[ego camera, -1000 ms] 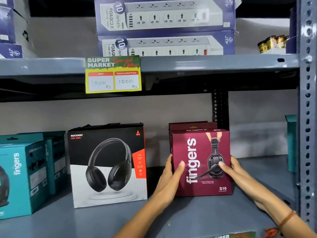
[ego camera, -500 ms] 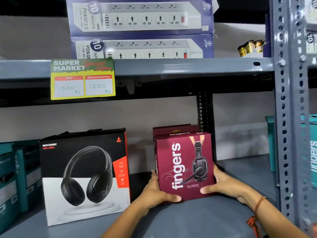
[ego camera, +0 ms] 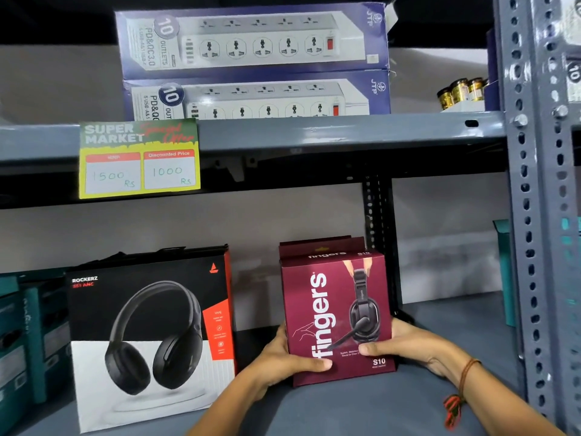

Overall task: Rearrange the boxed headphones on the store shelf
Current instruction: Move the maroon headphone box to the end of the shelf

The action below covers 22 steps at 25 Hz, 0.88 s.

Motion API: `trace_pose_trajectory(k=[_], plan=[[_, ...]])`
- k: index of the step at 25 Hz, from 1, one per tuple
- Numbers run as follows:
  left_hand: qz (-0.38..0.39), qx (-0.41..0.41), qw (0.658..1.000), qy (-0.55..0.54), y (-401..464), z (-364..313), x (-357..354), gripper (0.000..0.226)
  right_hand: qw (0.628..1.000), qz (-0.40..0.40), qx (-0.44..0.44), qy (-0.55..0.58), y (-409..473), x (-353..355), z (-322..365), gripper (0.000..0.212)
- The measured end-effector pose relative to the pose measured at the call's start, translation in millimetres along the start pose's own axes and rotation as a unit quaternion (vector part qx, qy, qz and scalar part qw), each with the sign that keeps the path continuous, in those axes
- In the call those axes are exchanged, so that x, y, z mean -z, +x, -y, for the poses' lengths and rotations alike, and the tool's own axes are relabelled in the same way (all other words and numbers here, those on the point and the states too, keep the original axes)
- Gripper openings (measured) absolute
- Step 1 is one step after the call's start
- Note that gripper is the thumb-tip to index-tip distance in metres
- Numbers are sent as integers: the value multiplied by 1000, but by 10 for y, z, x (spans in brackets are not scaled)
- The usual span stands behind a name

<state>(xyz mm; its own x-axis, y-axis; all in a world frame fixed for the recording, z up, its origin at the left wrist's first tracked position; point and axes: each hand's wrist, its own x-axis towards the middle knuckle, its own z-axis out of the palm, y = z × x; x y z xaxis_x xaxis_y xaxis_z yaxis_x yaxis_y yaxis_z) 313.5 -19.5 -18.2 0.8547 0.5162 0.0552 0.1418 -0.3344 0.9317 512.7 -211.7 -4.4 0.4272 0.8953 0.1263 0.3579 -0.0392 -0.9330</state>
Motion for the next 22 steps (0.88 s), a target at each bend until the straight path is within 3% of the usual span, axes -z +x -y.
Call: trace_pose_trajectory(k=[13,15,17,19,21,22], plan=[[13,-20,1000,17,-310,-52,34,112,999,-23,28,-15,-317,-236,101,110],[5,-43,999,13,-417,-101,29,131,993,-110,53,0,-392,-302,222,131],[-50,-98,993,39,-631,-115,118,148,956,-280,85,-37,-452,-454,447,146],[-152,-253,953,74,-924,-99,264,121,888,-411,166,-121,-533,-715,652,142],[-274,-433,850,125,-1188,-60,610,78,831,-444,277,-188,-531,-1146,897,129],[-329,-499,787,154,-1262,-56,764,72,823,-429,311,-206,-515,-1349,995,124]])
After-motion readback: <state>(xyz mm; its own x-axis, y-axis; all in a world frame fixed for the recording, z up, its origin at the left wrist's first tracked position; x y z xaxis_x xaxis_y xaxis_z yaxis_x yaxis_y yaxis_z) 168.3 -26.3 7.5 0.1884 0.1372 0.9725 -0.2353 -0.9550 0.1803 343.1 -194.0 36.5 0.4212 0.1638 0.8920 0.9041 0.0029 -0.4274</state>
